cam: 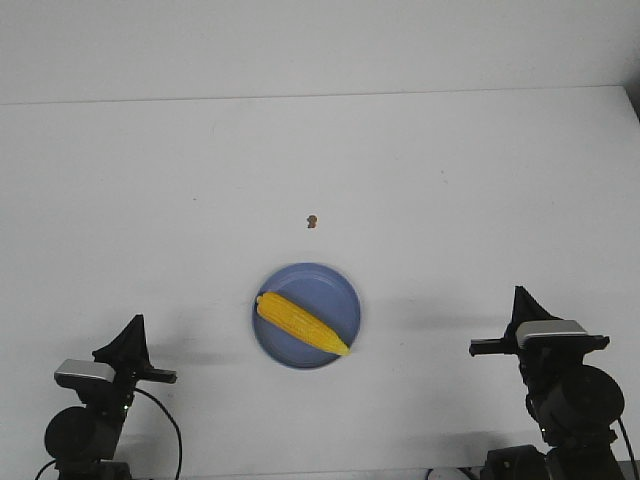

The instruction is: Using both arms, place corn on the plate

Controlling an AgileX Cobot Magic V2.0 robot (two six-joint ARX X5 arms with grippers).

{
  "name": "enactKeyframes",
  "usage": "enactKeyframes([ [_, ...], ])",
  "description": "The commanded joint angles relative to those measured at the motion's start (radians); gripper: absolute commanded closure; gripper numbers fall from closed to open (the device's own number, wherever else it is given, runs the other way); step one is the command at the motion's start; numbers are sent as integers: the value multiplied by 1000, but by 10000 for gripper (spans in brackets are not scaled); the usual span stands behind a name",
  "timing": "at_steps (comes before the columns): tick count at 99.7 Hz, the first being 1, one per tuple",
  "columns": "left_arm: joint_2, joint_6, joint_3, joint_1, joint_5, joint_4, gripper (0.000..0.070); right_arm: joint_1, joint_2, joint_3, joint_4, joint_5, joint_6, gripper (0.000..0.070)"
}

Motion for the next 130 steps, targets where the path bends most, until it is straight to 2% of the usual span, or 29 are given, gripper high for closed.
enactKeyframes([
  [1, -3, 2, -20, 2, -4, 29, 688, 2, 4, 10, 10, 0, -3, 689],
  [24, -3, 6, -20, 13, -55, 38, 688, 2, 4, 10, 10, 0, -3, 689],
  [116, -2, -1, -20, 13, -51, 37, 688, 2, 3, 8, 14, 0, -3, 689],
  [130, -2, -1, -20, 13, -51, 36, 688, -1, -34, -5, 31, 35, -32, 689],
])
